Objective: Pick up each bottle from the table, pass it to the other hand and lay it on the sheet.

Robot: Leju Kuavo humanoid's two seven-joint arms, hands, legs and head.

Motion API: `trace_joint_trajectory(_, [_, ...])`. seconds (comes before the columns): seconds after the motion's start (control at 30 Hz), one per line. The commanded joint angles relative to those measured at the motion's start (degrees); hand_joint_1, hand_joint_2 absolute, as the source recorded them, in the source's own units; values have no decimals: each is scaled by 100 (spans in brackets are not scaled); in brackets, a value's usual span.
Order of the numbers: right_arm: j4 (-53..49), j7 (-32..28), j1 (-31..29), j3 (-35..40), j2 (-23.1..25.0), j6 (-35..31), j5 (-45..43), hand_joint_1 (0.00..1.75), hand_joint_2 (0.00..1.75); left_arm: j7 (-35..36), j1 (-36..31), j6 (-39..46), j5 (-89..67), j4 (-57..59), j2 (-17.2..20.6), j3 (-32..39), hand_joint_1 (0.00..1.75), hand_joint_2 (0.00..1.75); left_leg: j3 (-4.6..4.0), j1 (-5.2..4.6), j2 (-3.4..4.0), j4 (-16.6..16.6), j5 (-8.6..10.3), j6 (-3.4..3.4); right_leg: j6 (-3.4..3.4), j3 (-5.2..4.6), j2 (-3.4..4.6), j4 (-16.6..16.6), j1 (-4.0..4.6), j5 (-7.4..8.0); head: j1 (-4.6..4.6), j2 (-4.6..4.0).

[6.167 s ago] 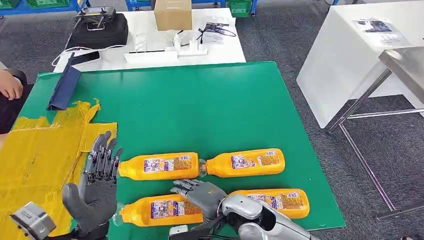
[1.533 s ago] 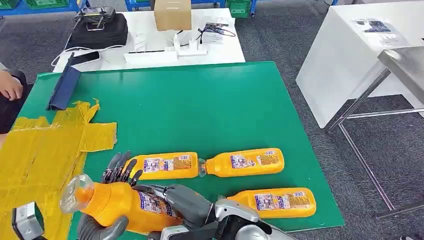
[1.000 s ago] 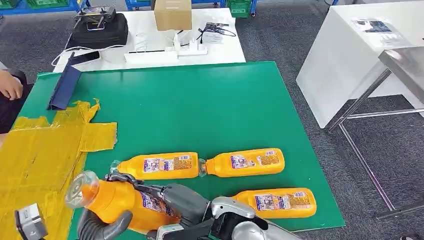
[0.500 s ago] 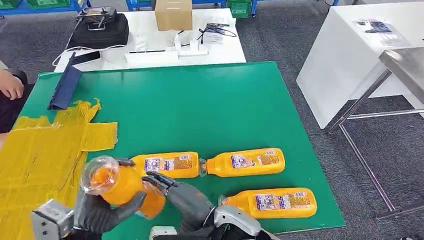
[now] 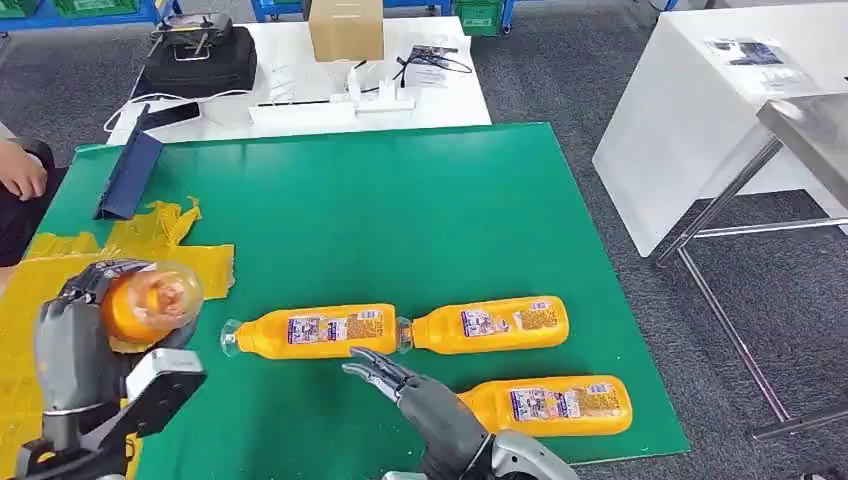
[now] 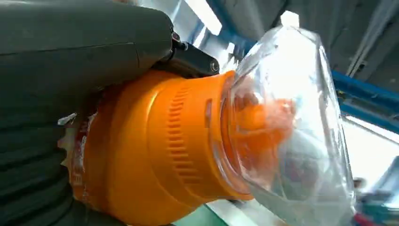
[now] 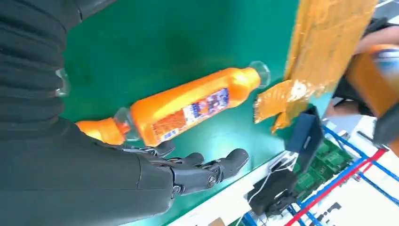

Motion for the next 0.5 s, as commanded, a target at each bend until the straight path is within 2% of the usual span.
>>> trace_joint_trajectory(0.03, [549, 190, -844, 150, -208, 62, 193, 0, 175, 593, -2011, -487, -1802, 3881, 1642, -870, 175, 175, 23, -1, -11, -11, 12, -3, -18, 28, -20, -4, 2, 3, 0, 0])
trace_joint_trajectory(0.13, [719, 276, -1085, 207, -107, 89, 173, 0, 175, 679, -2580, -692, -1766, 4937, 1691, -1131, 175, 175, 22, 0, -10, -14, 23, -6, -19, 25, -18, -5, 2, 10, 0, 0])
trace_joint_trajectory(0.2, [793, 308, -1165, 244, -83, 101, 191, 0, 175, 581, -2710, -907, -1556, 5234, 1635, -1166, 175, 175, 21, 2, 1, -11, 24, -7, -35, 20, -11, -3, 5, 21, 0, 0])
trace_joint_trajectory(0.33, [837, 324, -1194, 264, -53, 107, 193, 0, 175, 583, -2715, -950, -1508, 5276, 1596, -1226, 175, 175, 14, 1, 10, -6, 19, -5, -25, 21, 0, 0, 2, 17, 0, 0])
trace_joint_trajectory(0.5, [837, 325, -1190, 267, -52, 107, 193, 0, 175, 583, -2705, -951, -1508, 5274, 1584, -1235, 175, 175, 10, 3, 10, 3, 15, -3, -21, 71, -1, 5, 5, 17, 0, 0])
